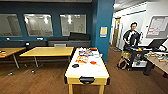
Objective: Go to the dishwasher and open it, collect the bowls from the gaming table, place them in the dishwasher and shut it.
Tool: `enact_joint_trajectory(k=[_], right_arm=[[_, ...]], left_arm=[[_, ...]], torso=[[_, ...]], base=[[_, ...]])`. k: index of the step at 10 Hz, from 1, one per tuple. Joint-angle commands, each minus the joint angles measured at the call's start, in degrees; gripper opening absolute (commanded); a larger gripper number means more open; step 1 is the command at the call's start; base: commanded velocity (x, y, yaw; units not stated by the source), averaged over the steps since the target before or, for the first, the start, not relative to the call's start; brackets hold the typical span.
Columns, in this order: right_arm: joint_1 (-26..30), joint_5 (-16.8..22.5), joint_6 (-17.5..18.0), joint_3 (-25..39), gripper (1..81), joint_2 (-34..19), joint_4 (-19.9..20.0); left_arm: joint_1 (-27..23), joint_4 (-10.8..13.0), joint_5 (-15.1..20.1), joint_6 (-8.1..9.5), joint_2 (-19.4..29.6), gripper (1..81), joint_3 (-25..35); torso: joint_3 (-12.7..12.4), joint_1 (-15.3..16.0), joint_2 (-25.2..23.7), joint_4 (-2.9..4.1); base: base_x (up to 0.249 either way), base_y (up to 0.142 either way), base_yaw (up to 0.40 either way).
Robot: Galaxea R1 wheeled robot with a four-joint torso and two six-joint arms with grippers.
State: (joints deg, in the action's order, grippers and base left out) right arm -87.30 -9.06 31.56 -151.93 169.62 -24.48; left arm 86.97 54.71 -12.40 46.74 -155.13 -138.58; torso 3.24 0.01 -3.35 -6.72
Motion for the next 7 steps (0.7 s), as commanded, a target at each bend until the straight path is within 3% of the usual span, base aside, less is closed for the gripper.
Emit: enact_joint_trajectory(k=[1,7], right_arm=[[2.4,2.3,-0.1,0.2,1.0,-0.3,-0.8],[2.4,2.3,-0.1,0.1,1.0,0.1,-0.8]], left_arm=[[-3.7,0.5,1.3,-0.16,0.7,1.0,-0.2],[-3.7,0.3,1.4,0.11,-2.7,1.0,-5.5]], torso=[[0.0,0.0,0.0,0.00],[0.0,0.0,0.0,0.00]], base=[[0.000,0.000,-0.387],[0.000,0.000,-0.391]])
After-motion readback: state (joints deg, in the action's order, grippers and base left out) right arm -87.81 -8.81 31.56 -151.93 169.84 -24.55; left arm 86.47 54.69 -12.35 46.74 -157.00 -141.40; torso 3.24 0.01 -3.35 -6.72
